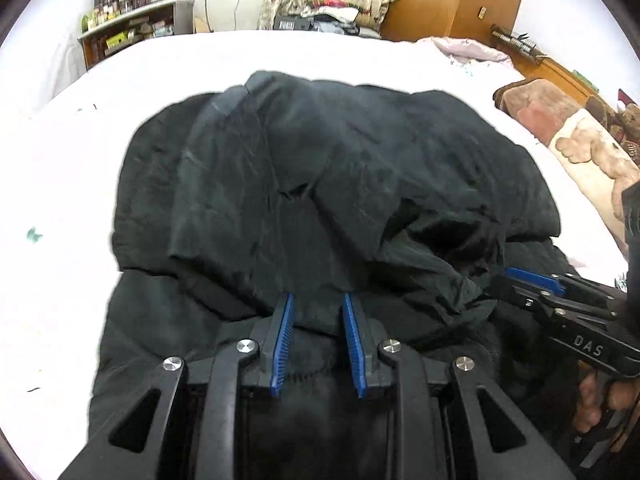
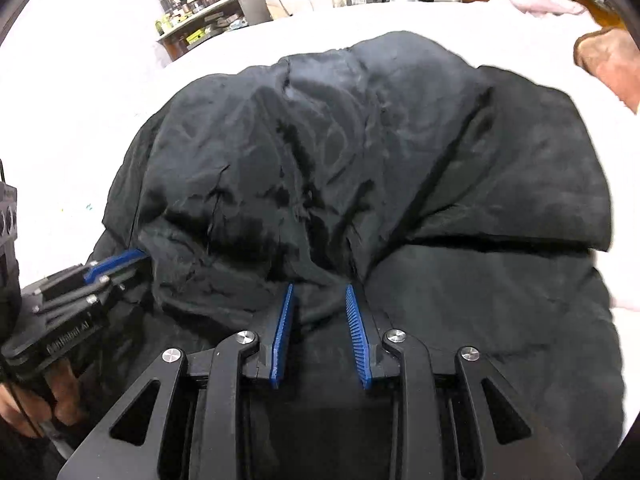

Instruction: Fold large clothes

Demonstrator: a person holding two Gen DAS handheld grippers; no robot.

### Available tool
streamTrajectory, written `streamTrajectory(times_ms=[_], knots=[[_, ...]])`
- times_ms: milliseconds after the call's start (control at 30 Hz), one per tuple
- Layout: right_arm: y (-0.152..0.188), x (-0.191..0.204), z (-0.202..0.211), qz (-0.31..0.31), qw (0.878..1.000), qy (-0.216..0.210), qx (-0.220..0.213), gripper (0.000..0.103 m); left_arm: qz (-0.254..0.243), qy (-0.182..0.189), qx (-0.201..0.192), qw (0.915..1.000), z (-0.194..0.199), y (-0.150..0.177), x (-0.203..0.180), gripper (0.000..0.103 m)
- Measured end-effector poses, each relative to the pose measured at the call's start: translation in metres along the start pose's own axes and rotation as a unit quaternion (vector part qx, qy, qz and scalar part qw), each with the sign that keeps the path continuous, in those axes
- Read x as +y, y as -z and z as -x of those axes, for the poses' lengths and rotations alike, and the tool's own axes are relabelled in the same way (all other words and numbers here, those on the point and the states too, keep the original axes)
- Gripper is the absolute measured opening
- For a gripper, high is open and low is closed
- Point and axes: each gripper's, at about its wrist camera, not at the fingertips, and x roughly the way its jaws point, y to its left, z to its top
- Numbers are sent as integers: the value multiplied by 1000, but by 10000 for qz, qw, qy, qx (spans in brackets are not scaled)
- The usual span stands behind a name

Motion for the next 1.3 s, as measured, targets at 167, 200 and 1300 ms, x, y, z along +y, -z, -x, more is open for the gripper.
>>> streamTrajectory(times_ms=[167,200,1300], knots=[[22,5,52,-83,9995,0,-312,35,58,-69,-264,9996,44,20,2,28],[28,5,62,-105,9993,13,-349,35,71,-91,-276,9996,49,20,-2,29],[156,-9,206,-327,9958,491,-695,46,99,-515,-525,9972,177,133,-8,52]])
